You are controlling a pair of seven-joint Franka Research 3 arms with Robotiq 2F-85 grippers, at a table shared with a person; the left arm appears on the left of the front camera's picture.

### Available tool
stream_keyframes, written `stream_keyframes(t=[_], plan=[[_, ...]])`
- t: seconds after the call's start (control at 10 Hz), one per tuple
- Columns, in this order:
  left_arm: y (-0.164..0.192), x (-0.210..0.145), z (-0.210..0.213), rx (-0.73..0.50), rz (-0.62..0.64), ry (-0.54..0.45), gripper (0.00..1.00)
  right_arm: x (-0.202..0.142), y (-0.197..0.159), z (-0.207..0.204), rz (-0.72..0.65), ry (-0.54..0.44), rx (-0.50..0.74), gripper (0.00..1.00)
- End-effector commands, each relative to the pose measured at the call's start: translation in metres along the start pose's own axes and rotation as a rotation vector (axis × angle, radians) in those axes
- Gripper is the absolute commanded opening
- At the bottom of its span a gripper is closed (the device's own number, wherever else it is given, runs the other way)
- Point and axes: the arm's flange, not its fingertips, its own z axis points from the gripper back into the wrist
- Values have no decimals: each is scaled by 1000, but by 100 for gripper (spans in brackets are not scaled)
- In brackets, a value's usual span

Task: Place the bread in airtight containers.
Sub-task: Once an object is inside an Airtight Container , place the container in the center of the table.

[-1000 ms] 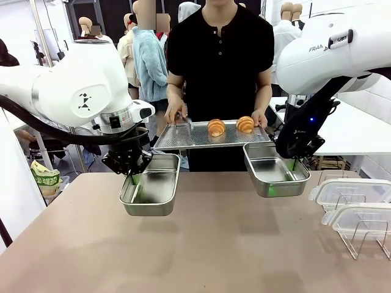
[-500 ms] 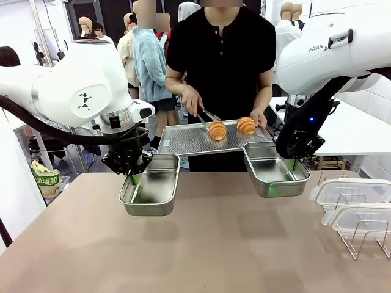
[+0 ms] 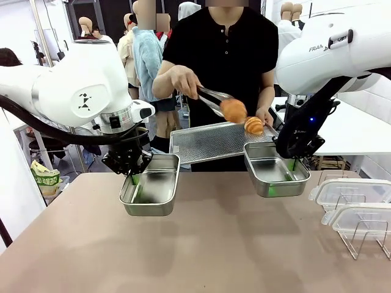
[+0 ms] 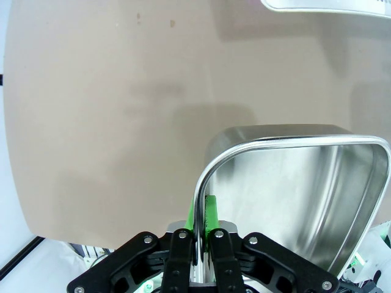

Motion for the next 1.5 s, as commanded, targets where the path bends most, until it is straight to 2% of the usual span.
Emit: stream_keyframes(t=[0.0,1.4], plan=[[2,1,2,2,0,-6,0,-1,0,3,-5,-5,-1,0],[2,1,2,2,0,-6,0,-1,0,3,-5,-5,-1,0]])
